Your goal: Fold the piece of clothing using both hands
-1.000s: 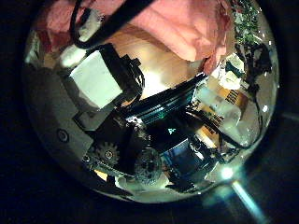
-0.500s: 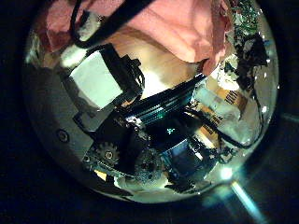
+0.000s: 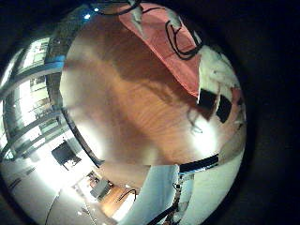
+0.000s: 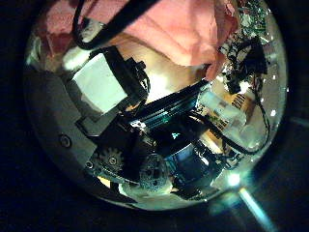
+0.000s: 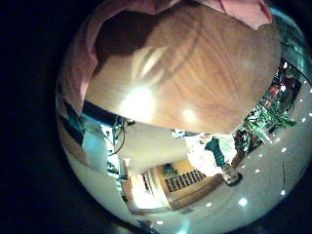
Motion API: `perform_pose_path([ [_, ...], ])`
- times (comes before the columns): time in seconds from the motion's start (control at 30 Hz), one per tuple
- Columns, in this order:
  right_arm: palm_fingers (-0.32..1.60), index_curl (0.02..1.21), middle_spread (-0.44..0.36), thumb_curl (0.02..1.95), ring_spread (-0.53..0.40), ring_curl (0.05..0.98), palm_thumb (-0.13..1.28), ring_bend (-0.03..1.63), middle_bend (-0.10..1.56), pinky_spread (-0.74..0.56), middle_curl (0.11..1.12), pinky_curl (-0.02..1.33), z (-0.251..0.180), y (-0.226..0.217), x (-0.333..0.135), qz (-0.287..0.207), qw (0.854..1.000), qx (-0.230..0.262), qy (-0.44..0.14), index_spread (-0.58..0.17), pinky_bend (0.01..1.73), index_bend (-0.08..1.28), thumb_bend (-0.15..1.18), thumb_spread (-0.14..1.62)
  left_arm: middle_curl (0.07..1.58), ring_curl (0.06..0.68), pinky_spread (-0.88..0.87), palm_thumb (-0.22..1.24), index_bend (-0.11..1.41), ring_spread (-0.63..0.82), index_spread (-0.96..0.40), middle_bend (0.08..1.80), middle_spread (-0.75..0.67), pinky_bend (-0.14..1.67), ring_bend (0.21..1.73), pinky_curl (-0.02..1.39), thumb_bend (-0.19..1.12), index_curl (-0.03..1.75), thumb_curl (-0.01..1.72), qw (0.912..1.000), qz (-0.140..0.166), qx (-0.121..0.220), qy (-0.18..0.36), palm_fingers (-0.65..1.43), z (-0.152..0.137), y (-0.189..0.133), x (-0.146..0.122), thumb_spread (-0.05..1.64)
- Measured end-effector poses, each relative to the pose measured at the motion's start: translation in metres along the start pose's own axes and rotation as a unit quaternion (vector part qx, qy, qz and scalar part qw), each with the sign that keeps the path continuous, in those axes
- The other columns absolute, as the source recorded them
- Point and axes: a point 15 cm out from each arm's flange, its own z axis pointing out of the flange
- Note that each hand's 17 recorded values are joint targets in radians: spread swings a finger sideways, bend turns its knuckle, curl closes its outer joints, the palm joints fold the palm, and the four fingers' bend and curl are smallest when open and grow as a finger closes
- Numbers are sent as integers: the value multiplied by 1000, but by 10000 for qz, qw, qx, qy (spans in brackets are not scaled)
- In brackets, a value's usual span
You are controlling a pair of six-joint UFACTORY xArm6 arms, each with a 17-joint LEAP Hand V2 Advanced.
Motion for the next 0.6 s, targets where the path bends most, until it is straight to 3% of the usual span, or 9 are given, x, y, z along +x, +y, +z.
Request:
perform_pose_path([
  [0.03, 1063, 330, -307, 373, -353, 399, 750, 1004, 521, -375, 521, 318, -1, -4, 2, 44, 9999, 81, 49, -412, 872, 210, -3, 965, 1052, 507, -645, 737, 170, -474, -645, 888, -624, 1041, 1284, 678, -8, 1563, 726, 10000, -3, 5, 0, 1050, -1, 0, 0, 1157],
  [0.07, 1068, 343, -318, 376, -357, 409, 761, 1014, 537, -396, 538, 333, -3, -8, 4, 71, 9998, 167, 98, -427, 906, 216, -9, 963, 1053, 507, -645, 737, 170, -474, -641, 888, -625, 1041, 1283, 679, -8, 1566, 726, 10000, -2, -10, 2, 1050, -1, 1, -1, 1157],
  [0.1, 1166, 388, -328, 383, -352, 437, 789, 1038, 582, -400, 570, 368, -6, -11, 7, 109, 9995, 262, 164, -444, 953, 294, -4, 962, 1053, 507, -646, 737, 170, -474, -637, 888, -625, 1041, 1283, 679, -8, 1568, 726, 10000, 6, -26, 9, 1050, -1, 1, -1, 1157],
  [0.23, 1238, 517, -345, 403, -333, 508, 846, 1110, 776, -384, 684, 456, -15, -16, 11, 177, 9984, 484, 243, -479, 1080, 513, -11, 954, 1053, 508, -647, 732, 170, -474, -621, 884, -626, 1040, 1283, 682, -9, 1577, 723, 9999, 46, -86, 28, 1049, -2, 5, -2, 1156],
  [0.4, 1190, 677, -311, 457, -301, 578, 963, 1208, 961, -326, 789, 544, -19, -15, 13, 198, 9981, 529, 238, -458, 1204, 774, 19, 1011, 1054, 509, -647, 729, 170, -474, -601, 883, -627, 1038, 1282, 684, -9, 1586, 722, 9998, 60, -157, 65, 1049, -2, 9, -6, 1155],
  [0.6, 1082, 797, -266, 504, -283, 648, 1002, 1299, 1081, -278, 864, 631, -30, -6, 21, 308, 9975, 610, 203, -420, 1296, 901, 9, 1082, 1054, 510, -649, 727, 169, -475, -578, 881, -627, 1035, 1281, 687, -8, 1596, 722, 9993, 150, -304, 162, 1050, -4, 21, -8, 1155],
])
